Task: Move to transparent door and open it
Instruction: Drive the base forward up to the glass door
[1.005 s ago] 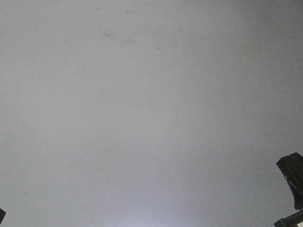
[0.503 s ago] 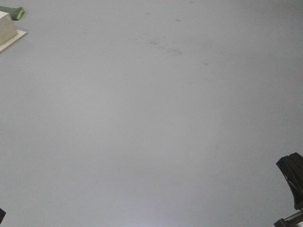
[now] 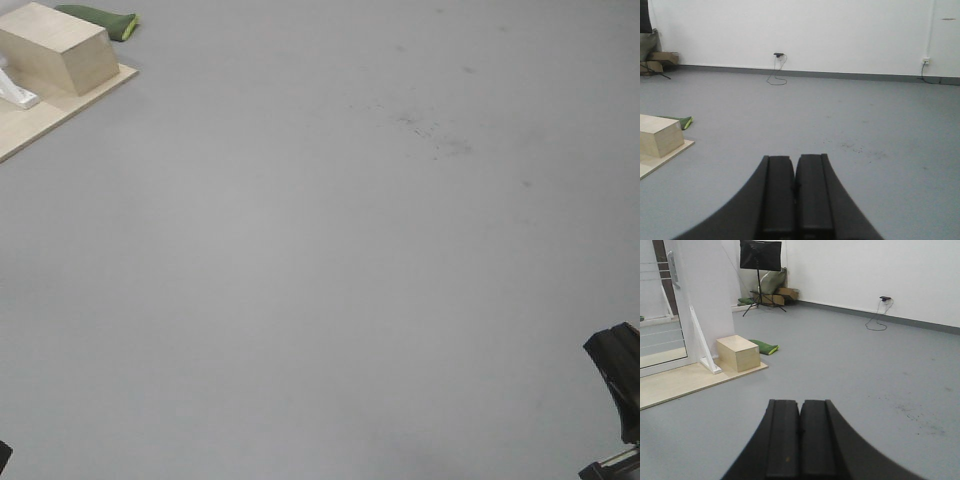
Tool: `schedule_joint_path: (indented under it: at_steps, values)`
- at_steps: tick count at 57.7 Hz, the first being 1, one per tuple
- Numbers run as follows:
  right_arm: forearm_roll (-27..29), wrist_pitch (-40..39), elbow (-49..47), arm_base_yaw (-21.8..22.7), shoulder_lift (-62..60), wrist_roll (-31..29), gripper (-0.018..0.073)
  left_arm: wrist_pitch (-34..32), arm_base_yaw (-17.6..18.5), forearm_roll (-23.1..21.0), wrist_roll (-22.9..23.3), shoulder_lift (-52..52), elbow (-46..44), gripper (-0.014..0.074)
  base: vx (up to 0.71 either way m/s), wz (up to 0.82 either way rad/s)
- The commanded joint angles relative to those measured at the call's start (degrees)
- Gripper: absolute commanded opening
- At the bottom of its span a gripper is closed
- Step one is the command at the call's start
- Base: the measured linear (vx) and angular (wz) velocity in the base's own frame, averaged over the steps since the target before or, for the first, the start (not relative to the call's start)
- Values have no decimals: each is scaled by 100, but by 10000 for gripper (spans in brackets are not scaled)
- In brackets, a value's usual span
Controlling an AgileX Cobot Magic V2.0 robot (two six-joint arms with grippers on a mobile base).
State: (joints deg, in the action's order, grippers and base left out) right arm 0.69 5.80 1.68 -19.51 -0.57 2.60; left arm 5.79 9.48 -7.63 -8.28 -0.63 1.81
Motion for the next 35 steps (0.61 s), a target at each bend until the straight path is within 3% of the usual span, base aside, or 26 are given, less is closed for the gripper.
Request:
schedule_joint_path:
  at_steps: [1, 35]
  values:
    - [-11, -455, 28, 21, -87, 1, -4, -475, 44, -19, 12, -27, 84, -6, 44, 25]
    - [-11, -455, 28, 21, -87, 1, -4, -475, 44, -19, 12, -27, 84, -6, 47, 21]
